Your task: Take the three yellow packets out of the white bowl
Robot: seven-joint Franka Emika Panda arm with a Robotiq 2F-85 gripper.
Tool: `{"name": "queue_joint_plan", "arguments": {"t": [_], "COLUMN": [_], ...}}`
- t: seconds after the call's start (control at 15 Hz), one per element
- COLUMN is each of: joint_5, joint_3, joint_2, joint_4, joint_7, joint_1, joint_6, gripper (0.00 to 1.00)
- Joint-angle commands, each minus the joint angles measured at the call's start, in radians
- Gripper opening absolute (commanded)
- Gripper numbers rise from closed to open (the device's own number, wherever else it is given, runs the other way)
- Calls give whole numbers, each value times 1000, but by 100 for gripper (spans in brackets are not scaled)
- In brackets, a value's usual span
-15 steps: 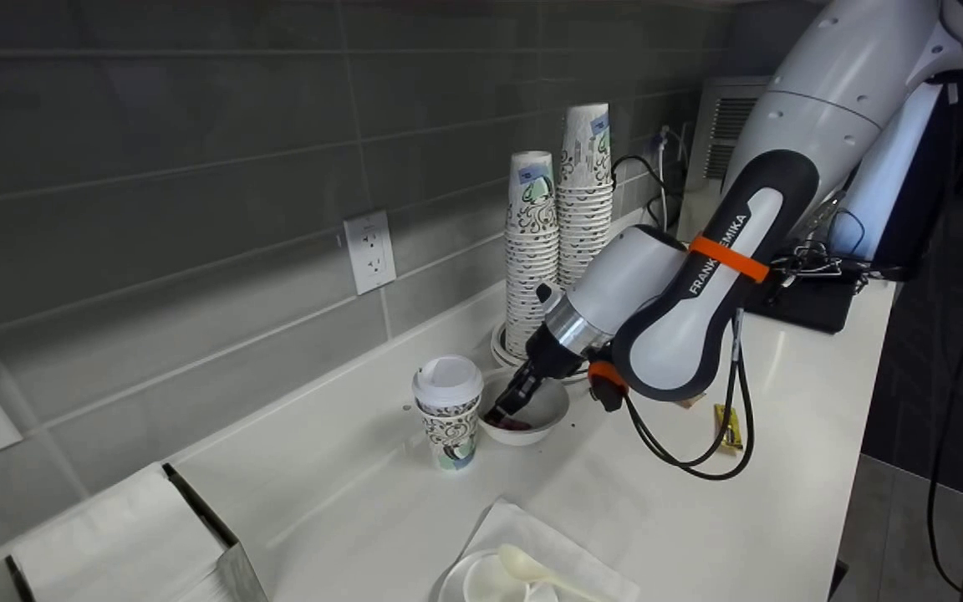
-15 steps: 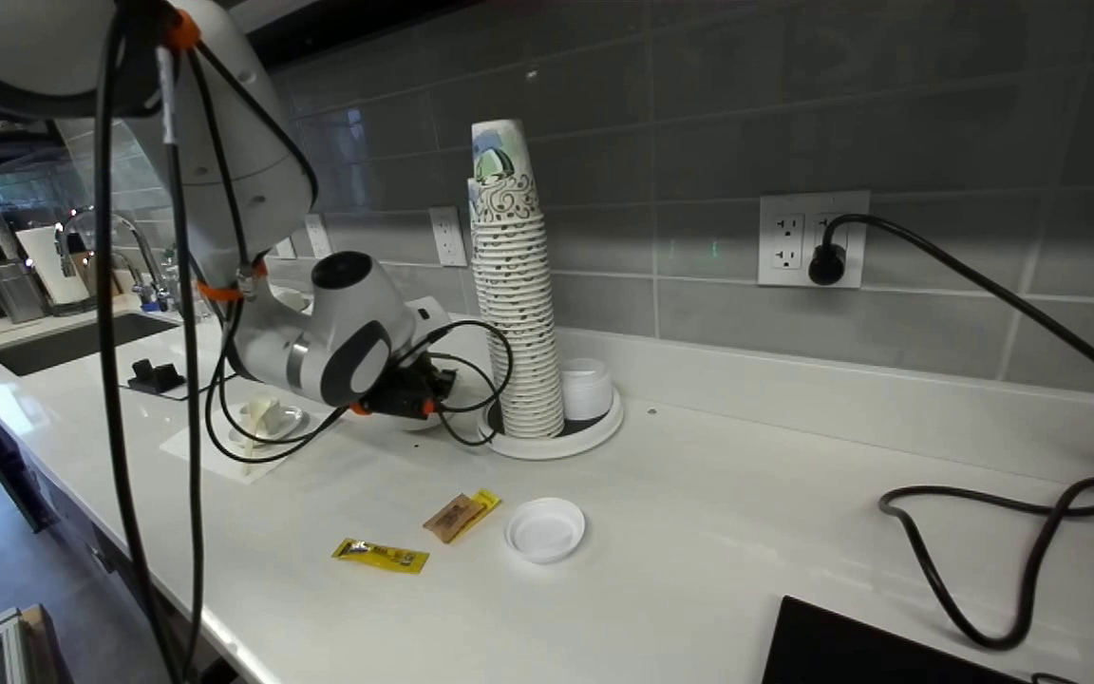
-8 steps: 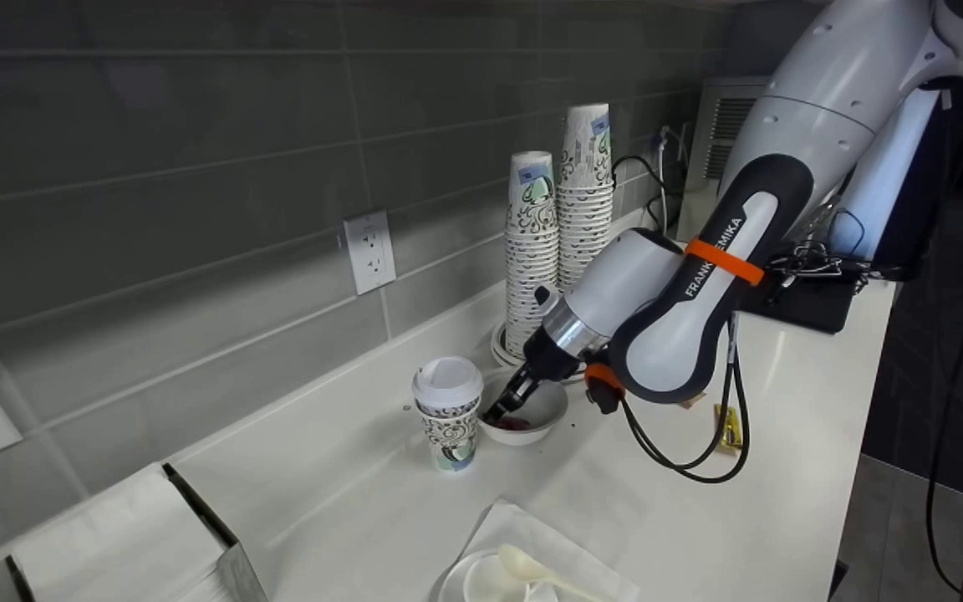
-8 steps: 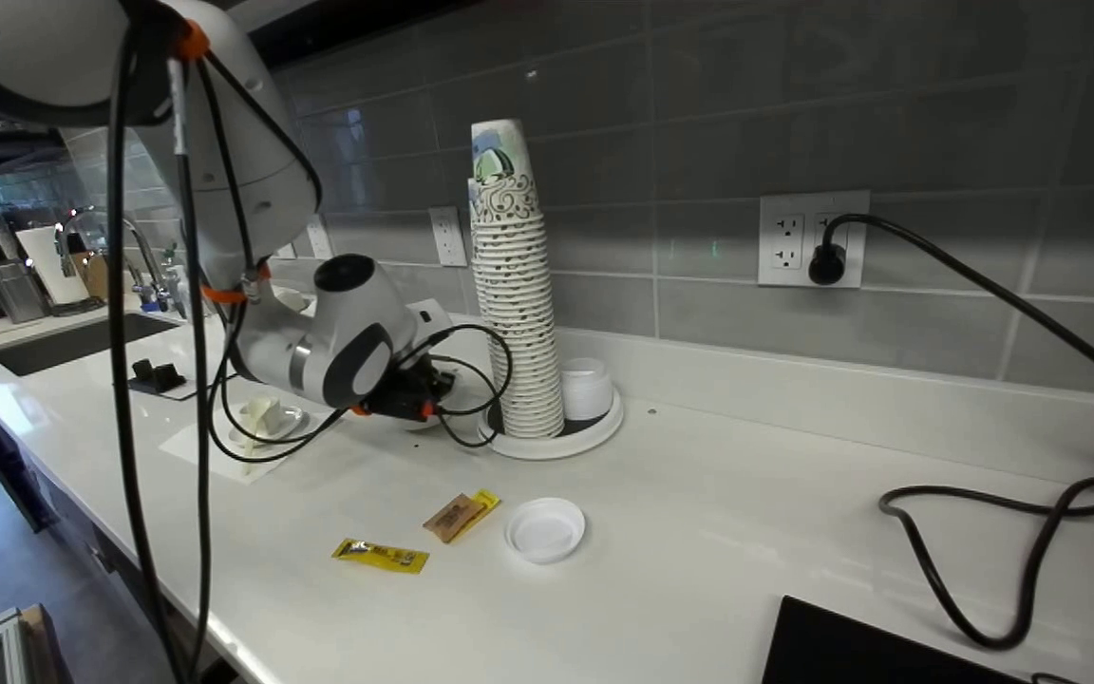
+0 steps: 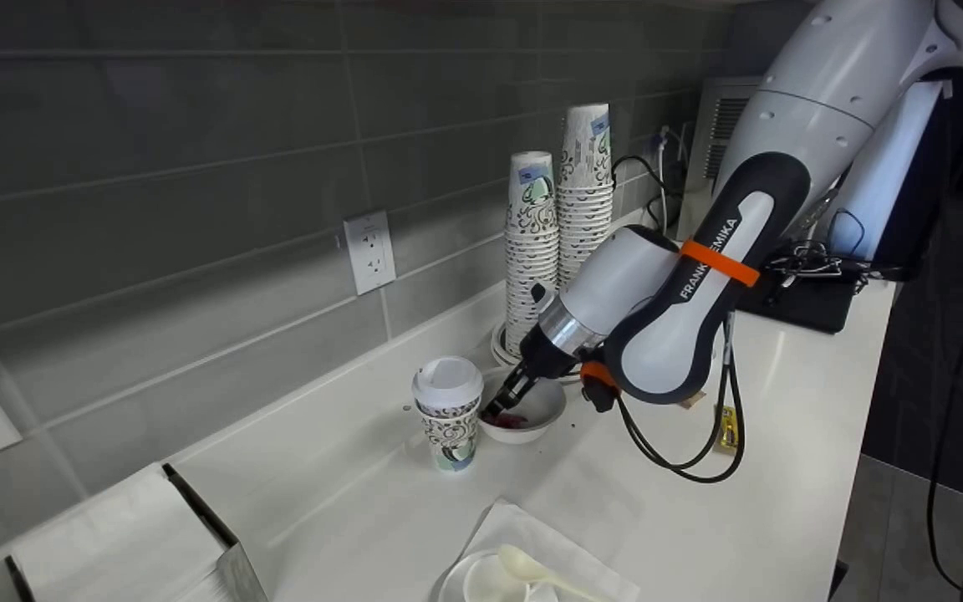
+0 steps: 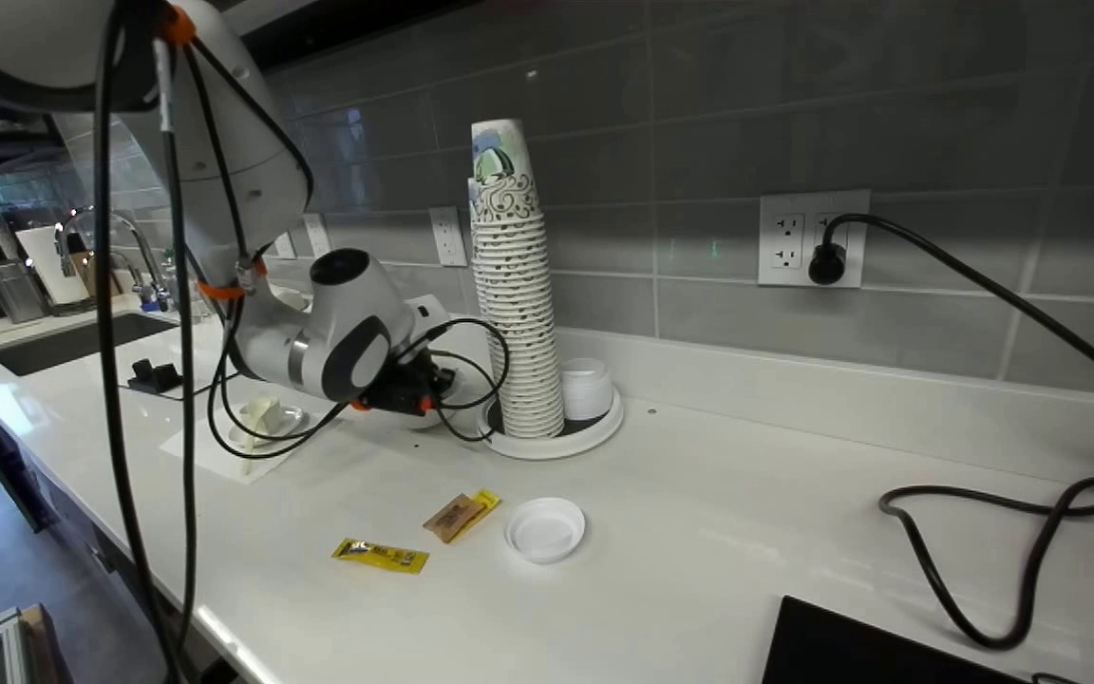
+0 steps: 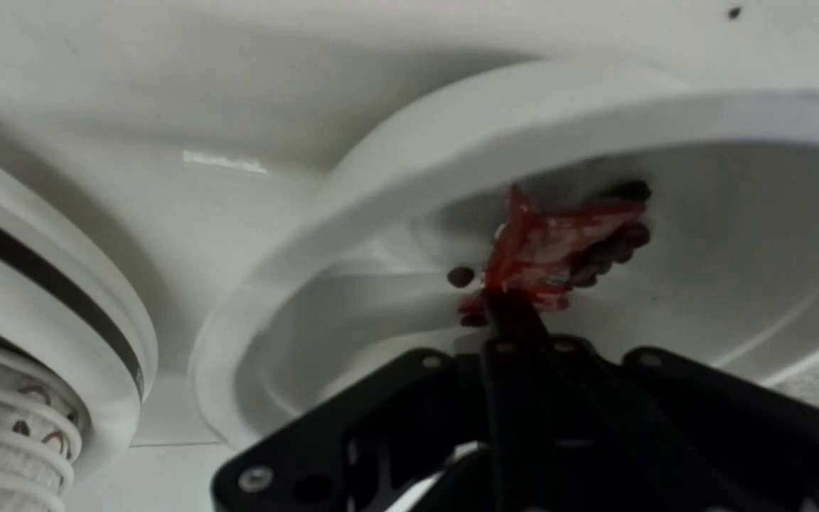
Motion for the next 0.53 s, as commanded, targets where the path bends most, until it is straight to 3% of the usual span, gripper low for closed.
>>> {"name": "queue_joint_plan", "arguments": {"t": [0.0, 0.47], "joint_5": [61, 178], "joint_3": [-64, -182], "joint_2": [-102, -248], "joint_4": [-39, -99], "joint_7": [60, 123], "joint_1": [92, 241], "joint_6": [-25, -110], "gripper": [0, 0]}}
